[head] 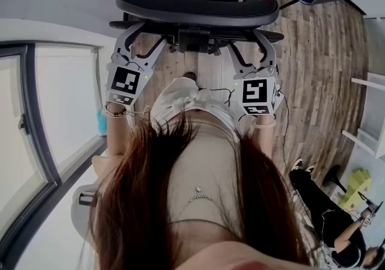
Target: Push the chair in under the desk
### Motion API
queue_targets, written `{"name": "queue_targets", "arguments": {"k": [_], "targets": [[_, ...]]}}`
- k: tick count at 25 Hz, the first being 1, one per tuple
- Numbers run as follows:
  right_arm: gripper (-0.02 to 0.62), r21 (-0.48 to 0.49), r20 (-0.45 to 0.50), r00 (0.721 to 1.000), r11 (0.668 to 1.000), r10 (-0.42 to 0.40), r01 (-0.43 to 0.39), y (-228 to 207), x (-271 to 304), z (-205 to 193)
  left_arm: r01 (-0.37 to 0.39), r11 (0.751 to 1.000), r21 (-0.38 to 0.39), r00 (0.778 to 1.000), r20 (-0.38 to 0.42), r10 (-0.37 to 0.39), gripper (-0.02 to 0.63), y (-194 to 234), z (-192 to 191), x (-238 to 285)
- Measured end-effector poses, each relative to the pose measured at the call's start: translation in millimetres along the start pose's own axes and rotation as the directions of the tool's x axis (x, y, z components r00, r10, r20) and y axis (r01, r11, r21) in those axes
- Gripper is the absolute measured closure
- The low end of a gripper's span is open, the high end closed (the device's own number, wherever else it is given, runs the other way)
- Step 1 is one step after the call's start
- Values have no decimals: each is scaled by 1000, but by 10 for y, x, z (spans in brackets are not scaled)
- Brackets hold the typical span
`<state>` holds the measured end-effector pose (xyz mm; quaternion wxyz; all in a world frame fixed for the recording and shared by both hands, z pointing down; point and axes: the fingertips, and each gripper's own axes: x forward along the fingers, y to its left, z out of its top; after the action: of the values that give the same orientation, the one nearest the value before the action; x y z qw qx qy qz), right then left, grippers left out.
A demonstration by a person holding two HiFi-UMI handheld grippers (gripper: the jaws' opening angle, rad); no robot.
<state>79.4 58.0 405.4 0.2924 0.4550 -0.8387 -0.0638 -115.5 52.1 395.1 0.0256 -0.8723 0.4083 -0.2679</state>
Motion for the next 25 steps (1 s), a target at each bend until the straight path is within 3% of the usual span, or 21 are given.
{"name": "queue_targets", "arguments": {"k": [25], "targets": [[337, 10, -10, 1000, 1000, 0, 0, -136, 352, 133, 11, 1000, -9, 1000, 8, -11, 379, 321, 23, 209]]}}
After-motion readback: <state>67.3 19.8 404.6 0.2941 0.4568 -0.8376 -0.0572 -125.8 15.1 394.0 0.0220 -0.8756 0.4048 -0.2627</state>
